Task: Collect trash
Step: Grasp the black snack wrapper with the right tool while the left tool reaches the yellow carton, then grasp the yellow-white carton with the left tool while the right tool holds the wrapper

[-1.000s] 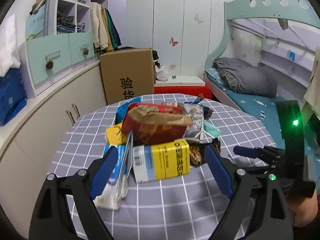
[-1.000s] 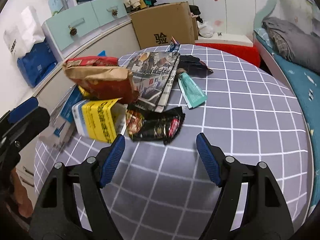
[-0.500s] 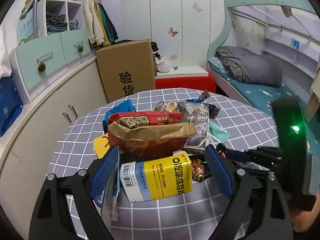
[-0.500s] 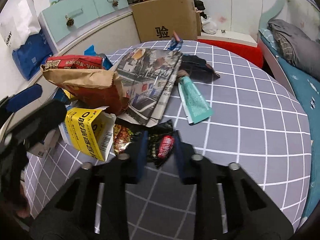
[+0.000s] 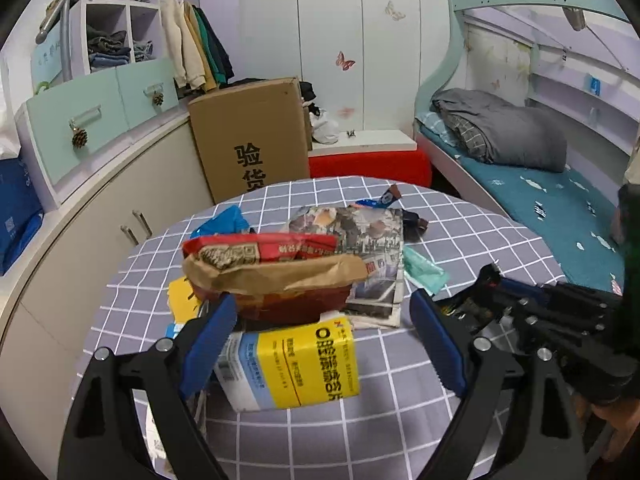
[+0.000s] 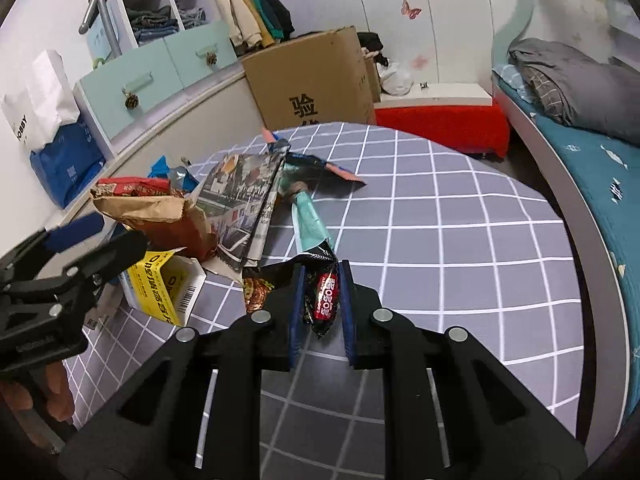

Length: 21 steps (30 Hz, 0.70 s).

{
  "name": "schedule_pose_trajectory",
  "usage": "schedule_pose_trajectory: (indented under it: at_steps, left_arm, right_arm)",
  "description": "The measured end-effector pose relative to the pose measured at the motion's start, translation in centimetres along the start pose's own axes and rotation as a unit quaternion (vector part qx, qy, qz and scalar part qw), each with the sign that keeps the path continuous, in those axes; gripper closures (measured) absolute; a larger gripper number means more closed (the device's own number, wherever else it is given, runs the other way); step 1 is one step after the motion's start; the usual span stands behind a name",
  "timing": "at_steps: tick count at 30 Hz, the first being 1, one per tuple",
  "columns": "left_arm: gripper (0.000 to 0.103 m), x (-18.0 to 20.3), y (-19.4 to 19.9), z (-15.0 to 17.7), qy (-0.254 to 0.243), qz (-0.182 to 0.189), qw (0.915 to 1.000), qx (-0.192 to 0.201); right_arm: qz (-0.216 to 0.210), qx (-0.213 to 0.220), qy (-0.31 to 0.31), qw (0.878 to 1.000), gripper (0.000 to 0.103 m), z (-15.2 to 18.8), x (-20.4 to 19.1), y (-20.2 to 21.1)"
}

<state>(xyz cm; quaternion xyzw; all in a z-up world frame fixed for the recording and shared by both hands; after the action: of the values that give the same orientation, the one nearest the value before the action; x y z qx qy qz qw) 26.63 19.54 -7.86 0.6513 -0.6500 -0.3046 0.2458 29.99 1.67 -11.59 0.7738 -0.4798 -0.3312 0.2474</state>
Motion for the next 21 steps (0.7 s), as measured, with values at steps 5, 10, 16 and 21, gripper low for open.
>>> schedule_pose_trajectory:
  at_steps: [5,10,16,21]
  left_arm:
    - [0.017,0.4,0.0,1.7,0.003,-0.009,0.9996,-0.027]
    - [0.017,1.0,-1.1,3.8,0.027,-0.035,0.9982,-0.042]
    - [0.017,-0.6,-3.8,4.3,0.083,-0.062,0.9913,-0.082]
    - [0.016,-2.3,-4.7,4.0,0.106,-0.053,0.9884,-0.094]
  right_arm:
    - [-0.015,0.009,-0.006,1.0,0.086,0.3,0.7,0.8]
    - [-0.032,0.003,-0.01,0.999,0.086,0.6,1.0,0.9]
    - [-0.038,0.002,-0.005,0.999,0.086,0.8,0.8,1.1]
    - [-0.046,-0.002,-0.003,0.999,0.086,1.0,0.7,1.0]
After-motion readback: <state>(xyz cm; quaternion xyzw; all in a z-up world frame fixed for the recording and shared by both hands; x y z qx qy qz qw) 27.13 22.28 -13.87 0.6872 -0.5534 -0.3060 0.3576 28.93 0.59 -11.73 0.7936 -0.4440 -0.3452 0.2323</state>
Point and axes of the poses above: each gripper's, at about its wrist camera, not at the fingertips, and y roughly against the way its jaws point, x to its right, z to its underside, the point moved 1 cm from there along -y, roughly the way its jaws point, and after that the axes turned 6 degrees about -x, right-handed, at the moved point
